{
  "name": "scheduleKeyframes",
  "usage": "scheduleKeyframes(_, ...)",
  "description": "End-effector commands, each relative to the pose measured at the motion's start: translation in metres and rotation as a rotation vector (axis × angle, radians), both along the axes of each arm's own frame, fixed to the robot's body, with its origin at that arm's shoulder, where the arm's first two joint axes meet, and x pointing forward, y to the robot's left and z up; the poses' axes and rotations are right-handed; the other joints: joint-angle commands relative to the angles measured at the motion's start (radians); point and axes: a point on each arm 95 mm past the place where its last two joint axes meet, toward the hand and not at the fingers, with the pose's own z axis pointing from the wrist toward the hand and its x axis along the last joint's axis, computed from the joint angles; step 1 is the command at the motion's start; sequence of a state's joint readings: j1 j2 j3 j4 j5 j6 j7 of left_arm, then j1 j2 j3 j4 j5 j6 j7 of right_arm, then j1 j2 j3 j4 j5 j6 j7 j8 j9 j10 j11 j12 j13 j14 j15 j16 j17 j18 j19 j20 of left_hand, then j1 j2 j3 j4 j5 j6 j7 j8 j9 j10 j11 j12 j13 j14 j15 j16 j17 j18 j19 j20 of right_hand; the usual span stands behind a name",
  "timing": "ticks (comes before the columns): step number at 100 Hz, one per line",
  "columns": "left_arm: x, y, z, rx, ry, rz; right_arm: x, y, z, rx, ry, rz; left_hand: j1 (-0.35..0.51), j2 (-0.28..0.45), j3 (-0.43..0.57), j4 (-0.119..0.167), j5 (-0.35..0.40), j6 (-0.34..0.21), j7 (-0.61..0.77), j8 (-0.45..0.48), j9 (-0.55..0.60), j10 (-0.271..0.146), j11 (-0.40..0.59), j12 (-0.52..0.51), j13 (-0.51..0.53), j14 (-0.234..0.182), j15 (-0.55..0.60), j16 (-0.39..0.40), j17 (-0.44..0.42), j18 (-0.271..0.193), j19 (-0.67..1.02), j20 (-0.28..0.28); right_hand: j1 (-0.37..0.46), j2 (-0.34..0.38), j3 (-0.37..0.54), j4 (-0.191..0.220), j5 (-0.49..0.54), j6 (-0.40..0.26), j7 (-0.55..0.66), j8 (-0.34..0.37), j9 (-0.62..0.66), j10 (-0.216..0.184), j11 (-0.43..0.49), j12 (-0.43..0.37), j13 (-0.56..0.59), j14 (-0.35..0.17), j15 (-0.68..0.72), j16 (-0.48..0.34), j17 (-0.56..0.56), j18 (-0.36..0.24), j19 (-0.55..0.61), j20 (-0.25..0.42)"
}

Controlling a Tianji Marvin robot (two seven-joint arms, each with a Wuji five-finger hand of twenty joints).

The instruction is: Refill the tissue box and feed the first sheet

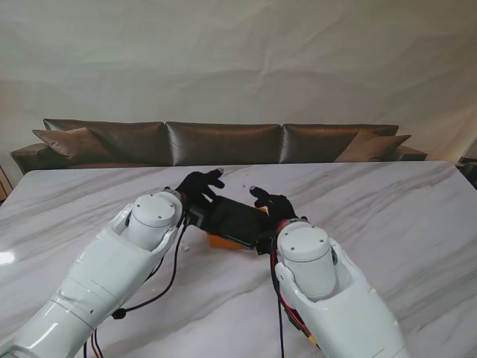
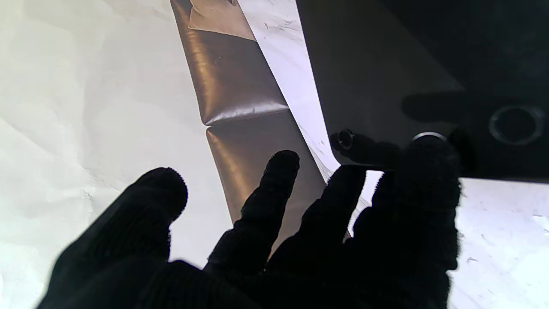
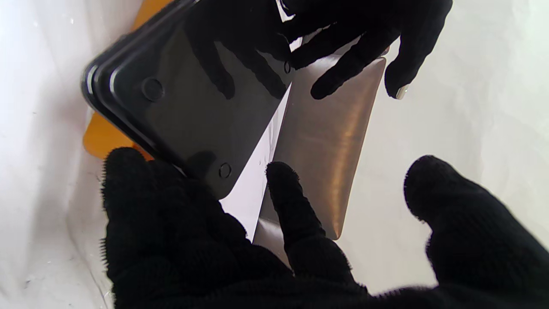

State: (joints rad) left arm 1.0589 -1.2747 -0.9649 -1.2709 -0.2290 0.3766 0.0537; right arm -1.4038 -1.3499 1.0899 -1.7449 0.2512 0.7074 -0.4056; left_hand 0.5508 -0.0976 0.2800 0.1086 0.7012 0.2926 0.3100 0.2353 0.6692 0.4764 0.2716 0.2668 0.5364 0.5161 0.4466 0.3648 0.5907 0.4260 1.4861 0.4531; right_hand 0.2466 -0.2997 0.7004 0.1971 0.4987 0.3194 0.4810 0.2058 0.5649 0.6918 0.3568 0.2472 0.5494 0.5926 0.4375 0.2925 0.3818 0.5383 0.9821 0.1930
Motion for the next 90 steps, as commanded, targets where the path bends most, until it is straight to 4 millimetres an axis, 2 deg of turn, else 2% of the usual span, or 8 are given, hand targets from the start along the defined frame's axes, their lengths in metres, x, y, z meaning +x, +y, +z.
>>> scheduleKeyframes(1,-0.01,-0.029,0.005,-0.049,0.01,-0.069,0.002,0.014,0.014,0.044,-0.022,0.043,-0.002,0.019,-0.005,0.026,0.028,0.005,-0.004,-0.015,0.123,-0.141,0.193,0.08,0.106,-0.008,0.177,0.042,0.026,-0.004,-0.302,-0.009,0.005,-0.026,-0.011,0.021,0.018,-0.018,-0.008,0.008,0.079,-0.369,0.085,0.013,0.013,-0.18,0.024,0.008,0.015,-0.166,-0.011,0.006)
scheduleKeyframes(31,-0.008,-0.028,0.001,-0.052,0.016,-0.051,0.01,0.012,0.017,0.033,-0.006,0.048,-0.002,0.019,-0.004,0.026,0.027,0.002,-0.003,-0.014,0.122,-0.142,0.193,0.08,0.105,-0.008,0.176,0.042,0.025,-0.003,-0.303,-0.009,0.005,-0.024,-0.011,0.021,0.02,-0.016,-0.01,0.008,0.08,-0.369,0.083,0.013,0.013,-0.183,0.021,0.007,0.014,-0.169,-0.011,0.006)
scheduleKeyframes(90,0.01,-0.026,-0.022,-0.057,0.013,-0.018,0.021,0.008,0.019,0.007,0.033,0.07,-0.005,0.014,0.003,0.027,0.031,-0.006,0.008,-0.008,0.122,-0.146,0.198,0.083,0.106,-0.009,0.177,0.042,0.022,0.001,-0.3,-0.006,0.004,-0.022,-0.012,0.021,0.019,-0.017,-0.012,0.01,0.08,-0.37,0.082,0.012,0.011,-0.194,0.016,0.005,0.009,-0.18,-0.014,0.006)
